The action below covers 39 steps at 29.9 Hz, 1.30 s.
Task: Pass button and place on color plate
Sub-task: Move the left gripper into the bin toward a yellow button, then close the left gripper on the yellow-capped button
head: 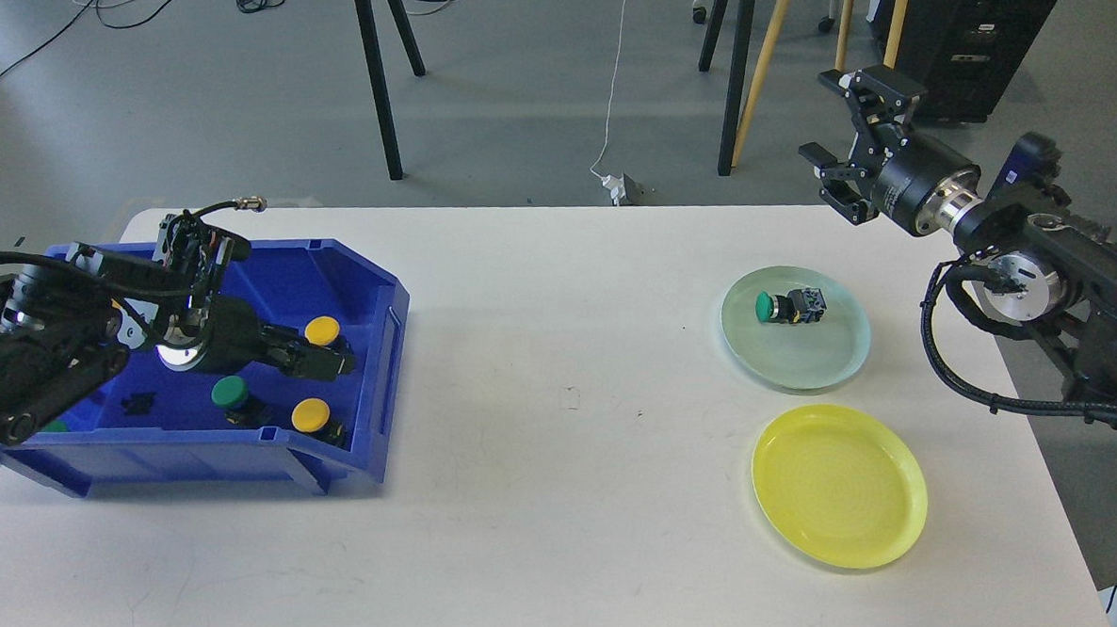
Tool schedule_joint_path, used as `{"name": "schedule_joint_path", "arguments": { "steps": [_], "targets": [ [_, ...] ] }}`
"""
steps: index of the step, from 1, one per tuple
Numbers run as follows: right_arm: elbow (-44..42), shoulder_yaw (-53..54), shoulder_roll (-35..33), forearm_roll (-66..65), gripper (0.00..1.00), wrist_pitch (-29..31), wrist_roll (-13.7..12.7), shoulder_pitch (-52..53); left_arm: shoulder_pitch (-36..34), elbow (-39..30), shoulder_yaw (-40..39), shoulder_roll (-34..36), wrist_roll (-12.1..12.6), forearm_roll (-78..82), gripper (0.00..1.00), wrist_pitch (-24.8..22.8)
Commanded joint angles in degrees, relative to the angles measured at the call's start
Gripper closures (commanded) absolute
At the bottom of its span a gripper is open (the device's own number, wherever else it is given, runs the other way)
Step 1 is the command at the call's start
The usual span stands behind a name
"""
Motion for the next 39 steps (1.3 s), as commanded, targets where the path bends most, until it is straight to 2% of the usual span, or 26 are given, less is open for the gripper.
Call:
{"name": "schedule_joint_path", "arguments": {
  "steps": [1,13,18,26,39],
  "targets": [
    [-0.01,-0.09,0.01,0.0,0.15,-0.11,-0.04,0.0,0.02,4.37,0.29,-2.8,0.0,-0.27,0.03,0.0],
    [-0.1,-0.18,0.01,0.0,0.15,-0.11,-0.04,-0.18,-0.24,13.6,0.73,-8.95,0.0,-0.36,0.04,0.0],
    [-0.54,-0.27,0.01,0.0,0.15,-0.11,-0.04,-0.18,-0.59,16.68,0.73,-11.32,0.0,-0.53,0.07,0.0],
    [-0.54,-0.35,0.0,-0.26,0.15,-0.11,-0.04,-0.18,-0.68,16.95,0.81,-11.59,0.0,-0.01,0.17,0.0],
    [-0.54,-0.35,0.44,-0.52,0.15,-0.19,-0.04,-0.27,-0.68,18.35,0.81,-11.5,0.0,0.34,0.58,0.0]
  ]
}}
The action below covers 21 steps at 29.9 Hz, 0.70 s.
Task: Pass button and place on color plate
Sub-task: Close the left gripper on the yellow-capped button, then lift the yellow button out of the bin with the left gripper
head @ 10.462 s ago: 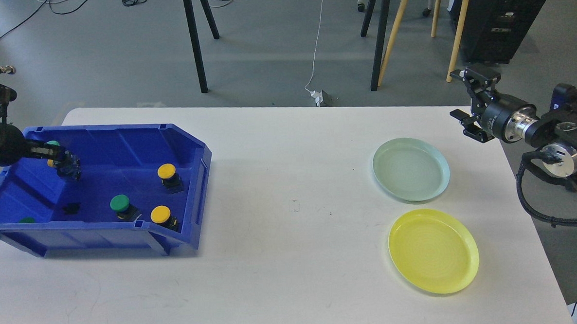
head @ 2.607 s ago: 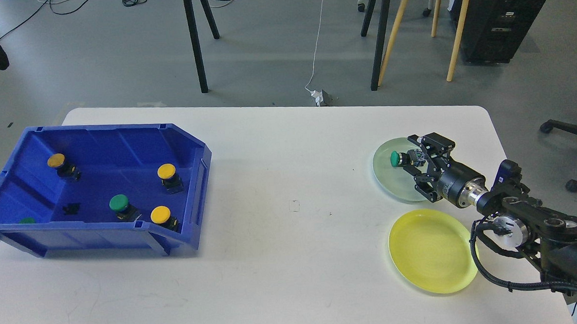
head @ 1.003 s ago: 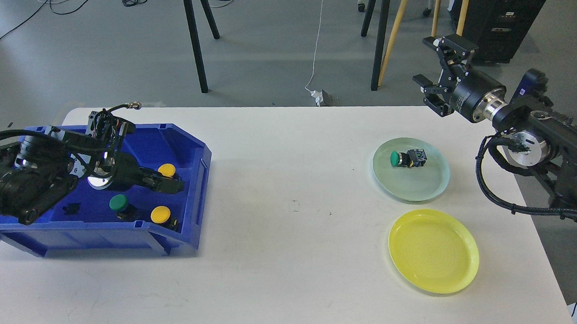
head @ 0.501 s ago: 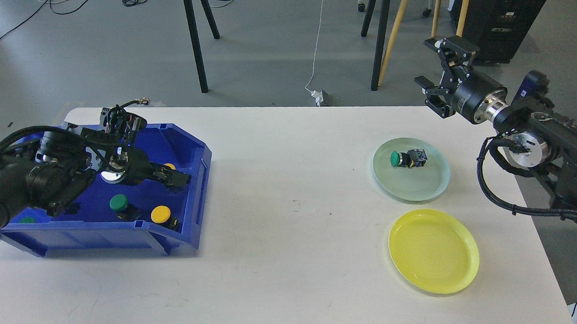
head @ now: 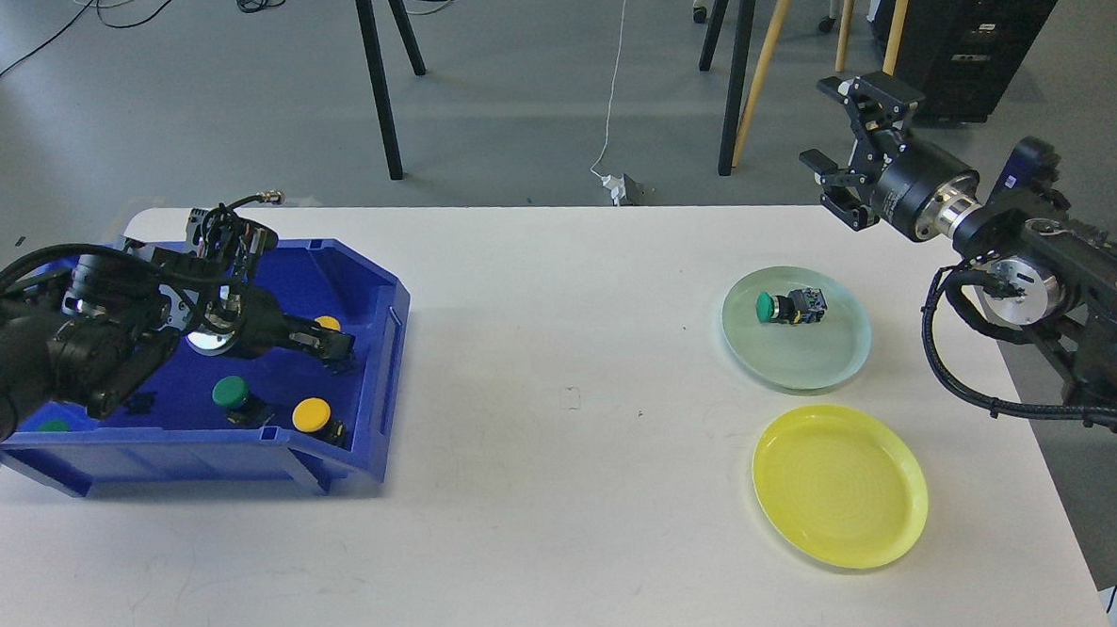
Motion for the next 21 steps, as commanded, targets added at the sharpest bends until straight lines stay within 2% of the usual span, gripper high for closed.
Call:
{"name": "schedule_joint_path", "arguments": {
  "steps": [1,3,11,15,21],
  "targets": [
    [-0.03,0.0,0.14,-0.1,0.15,-0.09,0.0,-0.04,-0.14,0.06,0.0,0.04,0.0,0.03,0.62,0.0],
    [-0.29,0.0,0.23,-0.1,0.15,-0.09,0.0,-0.04,-0.14,-0.03,0.0,0.04,0.0,-0.06,0.69,0.0],
    [-2.49,-0.09,1.02,-0.27,0.15,0.0,0.0,0.13,-1.54,-0.38,-0.53,1.79,0.0,-1.11,0.71,0.0],
    [-3.63,-2.02,2.34,-0.19,0.15,0.0,0.08,1.27,-3.13,-3.62,-0.79,10.04,0.0,-2.86,0.71,0.0],
    [-5.91,-3.87,4.53,-0.19,0.15,0.09,0.09,3.21,-2.95,-16.44,-0.18,22.96,0.0,-2.69,0.7,0.0]
  ]
}}
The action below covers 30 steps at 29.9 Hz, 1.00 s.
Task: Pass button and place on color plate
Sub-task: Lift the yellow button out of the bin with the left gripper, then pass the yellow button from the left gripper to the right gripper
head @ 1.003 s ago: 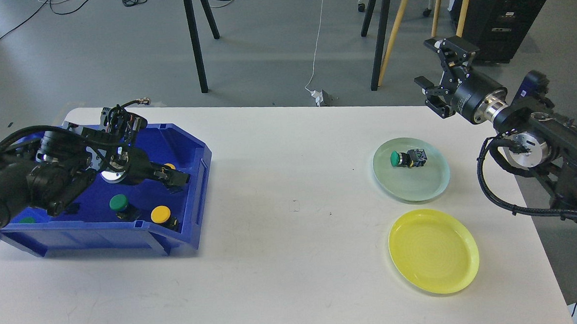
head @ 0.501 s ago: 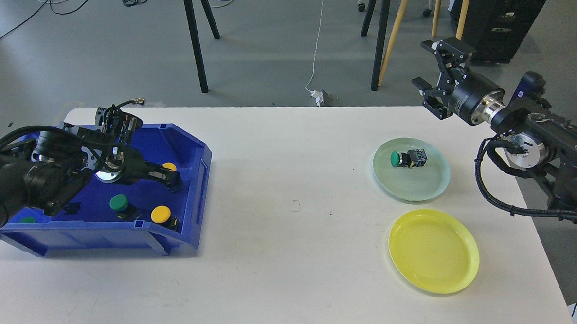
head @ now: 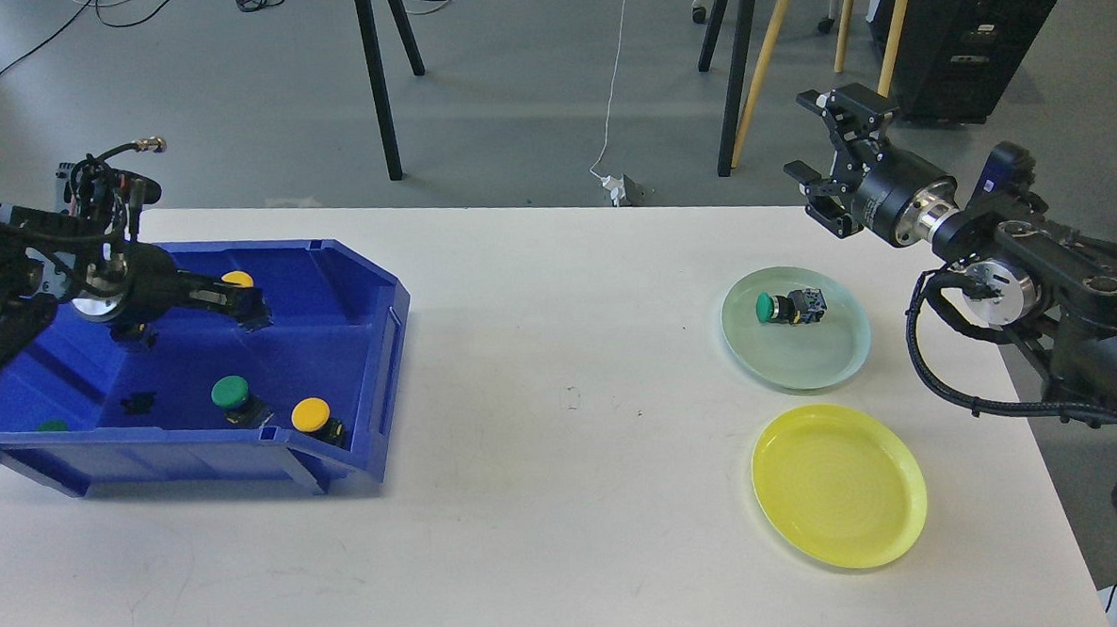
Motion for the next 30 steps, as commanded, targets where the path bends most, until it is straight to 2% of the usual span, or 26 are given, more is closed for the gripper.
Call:
{"name": "schedule_joint_path", "arguments": {
  "steps": [1,5,9,17,20,24,30],
  "targets": [
    [-1.86,-0.4,1.62,-0.06,0.15,0.07,0.0,1.15,0.35,-8.26,0.19,7.18,0.0,0.13,0.7,0.0],
    [-2.75,-1.81,3.03,0.02,0.15,0.07,0.0,2.12,0.09,-17.4,-0.6,14.03,0.0,-0.04,0.7,0.0],
    [-2.57,-1.81,3.03,0.2,0.14,0.16,0.17,2.21,-2.54,-23.48,-2.88,19.23,0.0,-0.48,0.7,0.0],
    [1.11,-1.28,3.21,0.46,0.13,0.86,0.79,3.53,-9.04,-22.62,-15.28,18.72,0.0,-10.05,0.7,0.0],
    [5.32,-0.23,3.56,0.55,0.13,0.25,1.31,3.88,-13.96,-21.65,-15.28,13.46,0.0,-13.31,0.7,0.0],
    [9.81,3.37,4.61,0.55,0.13,-0.02,1.4,4.06,-19.15,-17.09,-15.55,5.81,0.0,-17.61,0.7,0.0],
    [10.87,8.2,9.26,0.64,0.13,-0.11,1.49,3.88,-20.83,-10.14,-15.46,-5.7,0.0,-27.55,0.7,0.0]
  ]
}}
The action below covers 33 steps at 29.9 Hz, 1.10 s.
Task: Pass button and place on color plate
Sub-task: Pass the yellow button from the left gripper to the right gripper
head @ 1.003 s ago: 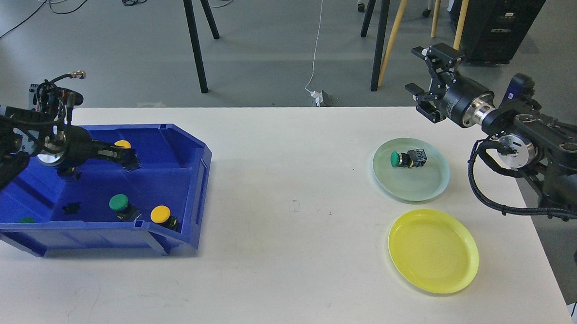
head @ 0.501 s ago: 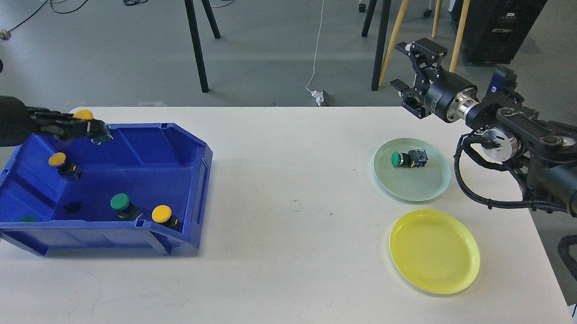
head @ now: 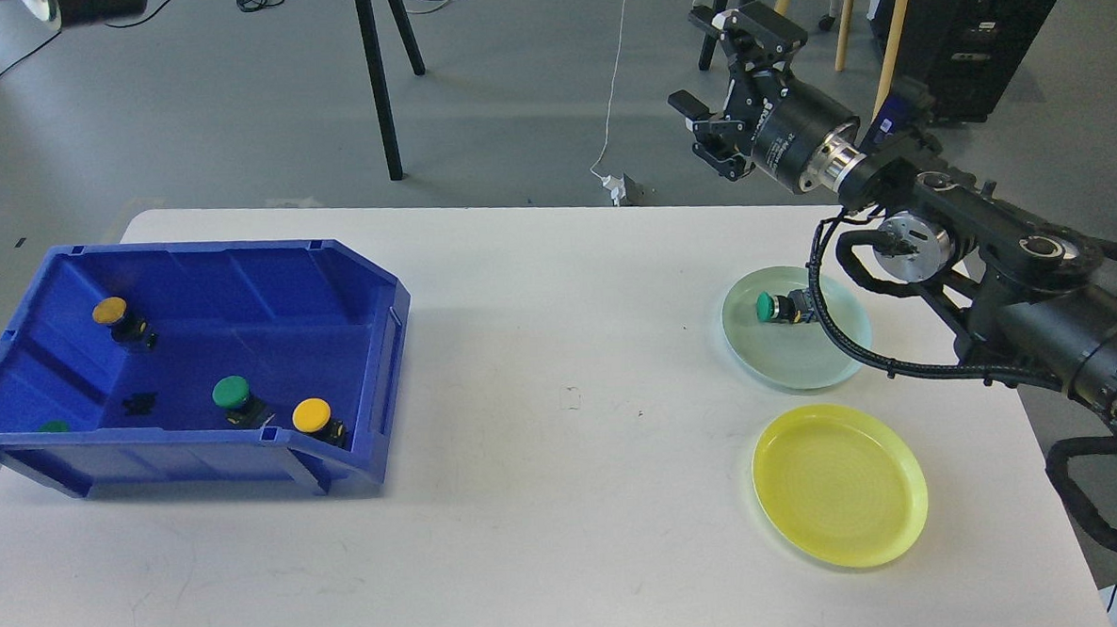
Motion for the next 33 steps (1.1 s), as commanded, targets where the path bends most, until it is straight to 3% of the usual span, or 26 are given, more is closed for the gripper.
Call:
{"name": "schedule_joint_path", "arguments": {
  "steps": [1,11,27,33],
  "targets": [
    [0.51,3.01,2.75,0.08,0.13,0.07,0.16,-0.16,-0.46,3.74,0.21,-7.3,-0.01,-4.01,0.7,0.0],
    [2.27,7.76,8.11,0.08,0.14,-0.01,0.86,-0.42,-0.19,17.54,0.04,-20.58,-0.01,-4.89,0.7,0.0],
    [1.31,11.89,10.93,-0.01,0.14,-0.01,1.13,-0.86,-0.54,16.93,0.3,-24.8,-0.01,-9.64,0.71,0.0],
    [1.39,11.89,10.93,0.08,0.15,-1.16,2.44,-0.68,-0.89,17.02,0.56,-25.6,-0.01,-9.64,0.71,0.0]
  ]
}}
